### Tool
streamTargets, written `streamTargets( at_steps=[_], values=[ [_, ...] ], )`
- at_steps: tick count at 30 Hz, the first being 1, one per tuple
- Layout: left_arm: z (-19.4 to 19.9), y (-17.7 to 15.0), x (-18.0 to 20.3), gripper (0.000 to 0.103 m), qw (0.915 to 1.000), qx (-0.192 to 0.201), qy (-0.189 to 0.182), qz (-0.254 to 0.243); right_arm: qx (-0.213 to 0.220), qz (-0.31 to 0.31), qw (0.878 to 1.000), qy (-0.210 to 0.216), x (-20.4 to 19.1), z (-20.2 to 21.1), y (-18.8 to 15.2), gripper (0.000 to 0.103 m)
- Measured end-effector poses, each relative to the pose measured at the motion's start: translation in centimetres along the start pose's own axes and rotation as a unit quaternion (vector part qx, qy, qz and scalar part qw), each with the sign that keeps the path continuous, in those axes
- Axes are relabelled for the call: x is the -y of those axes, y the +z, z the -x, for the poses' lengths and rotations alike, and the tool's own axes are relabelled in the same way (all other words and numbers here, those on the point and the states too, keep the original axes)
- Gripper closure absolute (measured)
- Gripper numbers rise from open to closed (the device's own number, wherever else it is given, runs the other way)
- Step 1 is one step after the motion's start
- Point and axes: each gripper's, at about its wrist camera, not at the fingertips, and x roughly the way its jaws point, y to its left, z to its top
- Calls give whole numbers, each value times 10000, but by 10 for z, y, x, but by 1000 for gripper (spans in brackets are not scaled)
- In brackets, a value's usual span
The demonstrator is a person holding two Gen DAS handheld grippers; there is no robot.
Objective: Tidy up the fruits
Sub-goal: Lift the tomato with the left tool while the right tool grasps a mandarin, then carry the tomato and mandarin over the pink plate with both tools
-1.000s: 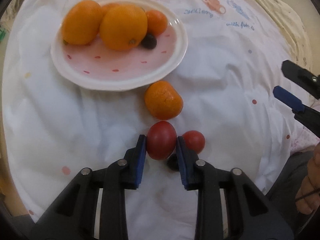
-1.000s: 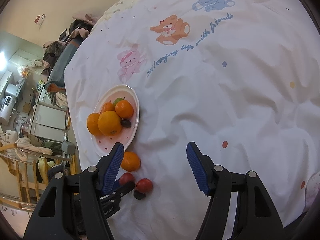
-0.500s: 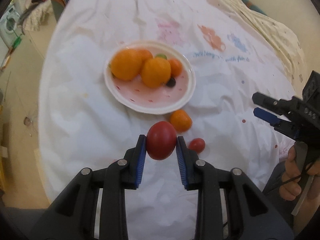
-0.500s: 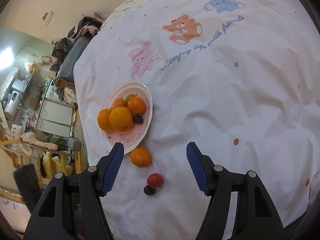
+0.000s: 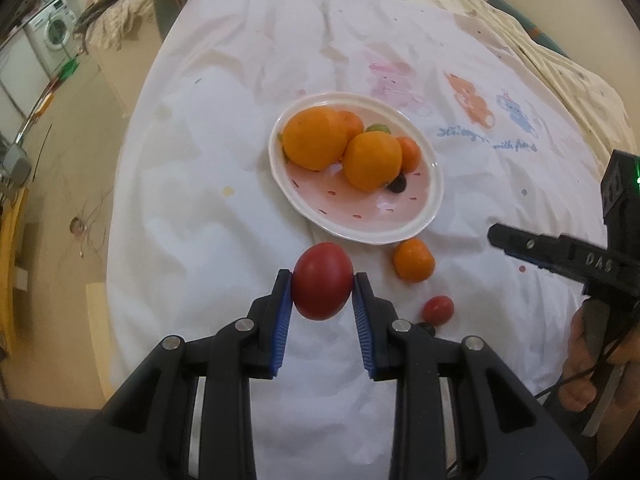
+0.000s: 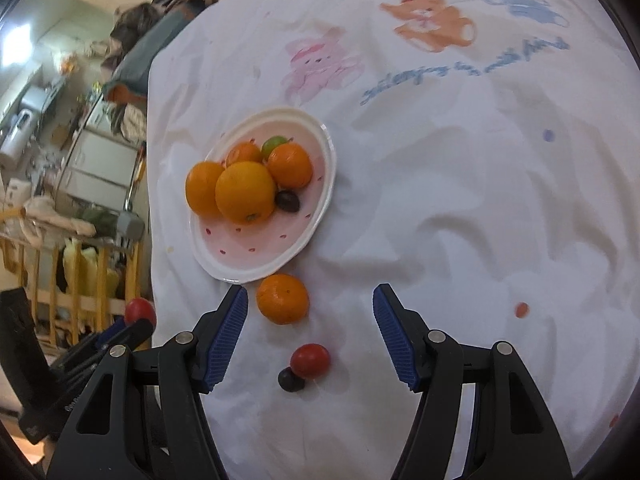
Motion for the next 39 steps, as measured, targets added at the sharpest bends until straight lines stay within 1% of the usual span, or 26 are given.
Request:
streamTargets(
  at_steps=[3,5,8,10,12,15,20,22,23,24,29,33,39],
  values=[
    [-5,2,-5,77,9999,-64,61,148,-101,166,9998,-107,-7,-15,1,35],
    [-11,3,-11,77,9993,-168,60,332,-158,277,9993,-178,-10,-24,2,35],
    [-18,4,-16,77,9986,-247,154,450,-265,308,9991,-108,-13,-36,3,35],
    [-21,6,-16,77,9984,-282,184,462,-324,382,9986,-139,-17,-43,3,35],
    [-24,6,-15,77,9983,-304,230,439,-389,540,9973,-308,-23,-51,2,35],
    [-29,5,-12,77,9983,-344,255,384,-551,688,9957,-287,-28,-63,0,35],
    [-34,6,-9,77,9983,-414,283,299,-704,798,9939,-303,-31,-78,0,35],
    [-36,7,-9,77,9982,-440,284,281,-715,837,9936,-264,-32,-78,1,37],
    [-37,7,-8,77,9982,-442,287,274,-708,876,9934,-224,-33,-78,2,46],
    [-36,7,-9,77,9982,-438,296,270,-715,899,9932,-200,-35,-78,2,60],
    [-37,7,-9,77,9981,-421,311,312,-717,963,9926,-198,-35,-73,0,61],
    [-36,7,-9,77,9984,-367,359,245,-692,948,9929,-211,-35,-71,0,61],
    [-31,6,-13,77,9985,-231,427,258,-545,882,9945,-149,-35,-56,-4,61]
  ],
)
